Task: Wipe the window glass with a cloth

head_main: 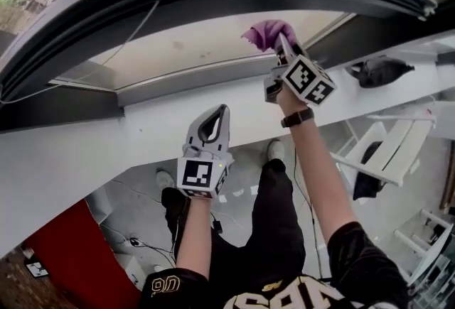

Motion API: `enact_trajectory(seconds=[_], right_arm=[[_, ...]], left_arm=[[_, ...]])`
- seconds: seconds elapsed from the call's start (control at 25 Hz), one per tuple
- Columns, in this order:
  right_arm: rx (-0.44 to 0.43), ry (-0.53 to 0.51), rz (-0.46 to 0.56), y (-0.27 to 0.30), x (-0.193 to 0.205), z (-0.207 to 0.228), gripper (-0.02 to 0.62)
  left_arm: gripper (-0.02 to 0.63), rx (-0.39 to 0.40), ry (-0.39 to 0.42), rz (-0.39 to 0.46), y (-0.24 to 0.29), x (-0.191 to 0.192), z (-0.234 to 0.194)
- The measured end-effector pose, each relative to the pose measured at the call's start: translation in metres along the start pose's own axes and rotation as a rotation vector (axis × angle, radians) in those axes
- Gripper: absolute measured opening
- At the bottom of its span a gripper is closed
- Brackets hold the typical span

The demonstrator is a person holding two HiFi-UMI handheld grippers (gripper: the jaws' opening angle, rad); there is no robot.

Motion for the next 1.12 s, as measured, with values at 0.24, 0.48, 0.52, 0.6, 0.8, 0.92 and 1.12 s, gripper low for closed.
enact_trajectory(seconds=[0.24,0.48,0.52,0.6,0.8,0.92,1.12], right_arm=[[0.187,0.097,0.142,-0.031,-0.075,0.100,0.080],[0.071,0.029,0.008,-0.024,-0.027,0.050,0.080],[0.037,-0.005,-0.018,-0.020,-0.009,0.029,0.078],[-0.045,-0.082,-0.040,-0.012,0.029,-0.024,0.080],[-0.343,-0.162,-0.162,0.028,0.138,-0.190,0.080],[-0.495,-0.165,-0.244,0.054,0.200,-0.282,0.080],[-0.620,-0.194,-0.338,0.085,0.283,-0.391,0.080]], left_arm=[[0.012,0.087,-0.025,0.006,0.047,0.012,0.054],[0.012,0.021,0.026,0.002,0.017,0.011,0.024],[0.012,-0.016,0.034,0.001,0.005,0.007,0.009],[0.012,-0.099,0.045,0.012,-0.028,-0.006,-0.026],[0.012,-0.322,0.047,0.070,-0.144,-0.038,-0.121],[0.012,-0.434,0.078,0.083,-0.199,-0.043,-0.157],[0.012,-0.540,0.051,0.081,-0.252,-0.037,-0.185]])
Point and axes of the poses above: the fingertips, and each gripper's own axes: y forward along the fingers, z to its right, x out of its underside, the point moved 10 cm from there along -y, backward along the fingers
